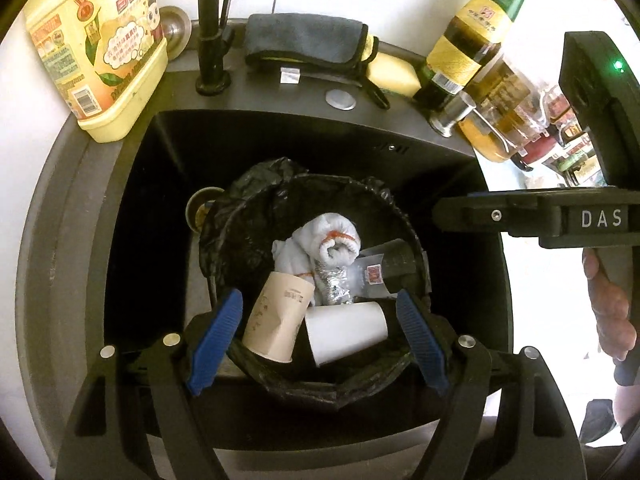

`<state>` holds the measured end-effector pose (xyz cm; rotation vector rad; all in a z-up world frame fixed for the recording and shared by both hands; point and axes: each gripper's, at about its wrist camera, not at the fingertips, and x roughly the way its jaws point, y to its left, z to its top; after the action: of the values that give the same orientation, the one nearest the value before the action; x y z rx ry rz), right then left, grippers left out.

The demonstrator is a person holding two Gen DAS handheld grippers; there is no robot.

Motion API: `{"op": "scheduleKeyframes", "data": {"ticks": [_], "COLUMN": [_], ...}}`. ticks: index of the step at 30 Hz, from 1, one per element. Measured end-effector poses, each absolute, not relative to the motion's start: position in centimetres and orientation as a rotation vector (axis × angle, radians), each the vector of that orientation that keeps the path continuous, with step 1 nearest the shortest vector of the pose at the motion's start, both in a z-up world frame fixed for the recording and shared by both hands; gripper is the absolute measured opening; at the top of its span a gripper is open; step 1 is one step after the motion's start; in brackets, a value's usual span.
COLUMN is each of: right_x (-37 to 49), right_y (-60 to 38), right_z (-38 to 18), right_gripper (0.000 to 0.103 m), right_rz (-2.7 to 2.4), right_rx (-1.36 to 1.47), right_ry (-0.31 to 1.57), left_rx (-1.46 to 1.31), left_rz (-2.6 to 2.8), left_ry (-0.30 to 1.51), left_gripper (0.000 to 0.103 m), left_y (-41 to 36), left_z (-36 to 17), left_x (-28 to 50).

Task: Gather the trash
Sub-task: 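Open both tools to drop the paper cup and glove into the bin, then move both open tools back over the table toward the tissue and foil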

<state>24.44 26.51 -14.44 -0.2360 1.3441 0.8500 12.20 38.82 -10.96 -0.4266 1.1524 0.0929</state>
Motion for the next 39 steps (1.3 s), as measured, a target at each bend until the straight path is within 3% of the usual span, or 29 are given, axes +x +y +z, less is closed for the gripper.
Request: {"op": "scheduleKeyframes", "data": {"ticks": [7,14,37,39], "right_x": [22.8,21.3,24.1,25.0], "right_y": [24.5,21.4,3.8,1.8], "right_z": [-13.4,-13.3,-12.5,-12.3], "right_gripper": [0.062,0.072,0.072,0.072], "right_rz": [0.84,0.805,0.726,0.735], "right_rx": [-0.218,-0.188,-0.286,-0.301], "right_ry": [1.315,1.322,1.309,1.299], "left_rx": [-0.42,-0.395,-0.384,-0.385], "left_rz": [0.098,0.082,0.147,0.16], "left_ry": [1.127,1.142,1.105,1.092], "left_gripper": [0.077,0.081,0.089,0.096], "left_y": [38.1,36.4,23.6,21.9], "left_z": [-9.9,-9.5,-7.8,-7.5], "left_x": [10.8,9.8,11.3,11.6]}}
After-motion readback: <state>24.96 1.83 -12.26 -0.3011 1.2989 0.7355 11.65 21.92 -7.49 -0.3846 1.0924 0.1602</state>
